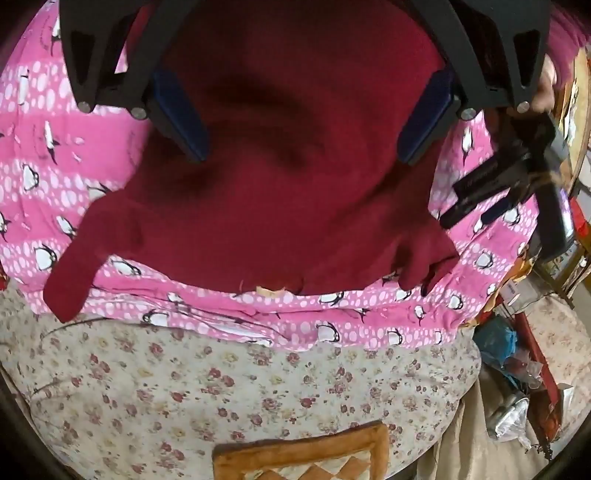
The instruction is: Fold small clothes
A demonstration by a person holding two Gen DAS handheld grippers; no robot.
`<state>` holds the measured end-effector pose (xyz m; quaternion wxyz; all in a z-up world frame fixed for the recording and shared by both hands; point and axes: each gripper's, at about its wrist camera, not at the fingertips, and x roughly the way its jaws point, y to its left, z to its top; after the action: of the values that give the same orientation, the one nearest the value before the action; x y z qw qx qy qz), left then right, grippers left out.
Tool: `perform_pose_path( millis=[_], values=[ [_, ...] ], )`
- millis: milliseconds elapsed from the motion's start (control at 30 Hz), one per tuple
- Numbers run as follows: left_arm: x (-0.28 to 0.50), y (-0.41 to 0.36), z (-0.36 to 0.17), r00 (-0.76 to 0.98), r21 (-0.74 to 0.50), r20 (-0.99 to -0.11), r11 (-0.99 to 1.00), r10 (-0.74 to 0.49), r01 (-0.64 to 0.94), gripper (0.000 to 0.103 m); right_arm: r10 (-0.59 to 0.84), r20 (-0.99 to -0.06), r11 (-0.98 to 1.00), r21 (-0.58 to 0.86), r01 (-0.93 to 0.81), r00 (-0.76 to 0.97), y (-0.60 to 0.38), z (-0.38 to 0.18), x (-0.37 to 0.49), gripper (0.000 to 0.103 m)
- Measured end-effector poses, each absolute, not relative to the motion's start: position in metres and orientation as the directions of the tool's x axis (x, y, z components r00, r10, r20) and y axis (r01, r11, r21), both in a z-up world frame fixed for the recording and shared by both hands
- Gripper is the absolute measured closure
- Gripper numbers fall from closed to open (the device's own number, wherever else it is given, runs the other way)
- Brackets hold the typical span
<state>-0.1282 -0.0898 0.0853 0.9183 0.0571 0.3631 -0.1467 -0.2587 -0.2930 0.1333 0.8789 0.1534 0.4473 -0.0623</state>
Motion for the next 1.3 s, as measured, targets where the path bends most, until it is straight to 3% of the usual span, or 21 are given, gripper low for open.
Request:
perform_pose_path(
  millis=[200, 567, 1300],
  values=[
    [-0.124, -0.090, 0.089, 0.691, -0.002, -0.688, 0.954, -0.220, 0.301, 0.031, -0.022, -0.819, 0.947, 0.166, 0.274, 0.573, -0.248, 0.122, -0.244, 0.000],
    [-0.109, -0.088, 0.079, 0.650, -0.015, -0.730, 0.956, -0.211, 0.294, 0.031, -0.118, -0.803, 0.955, 0.070, 0.288, 0.584, -0.274, 0.103, -0.210, 0.000],
    [-0.084, -0.072, 0.066, 0.619, -0.044, -0.765, 0.973, -0.179, 0.228, 0.032, -0.100, -0.848, 0.939, 0.093, 0.331, 0.521, -0.286, 0.079, -0.199, 0.000]
  ],
)
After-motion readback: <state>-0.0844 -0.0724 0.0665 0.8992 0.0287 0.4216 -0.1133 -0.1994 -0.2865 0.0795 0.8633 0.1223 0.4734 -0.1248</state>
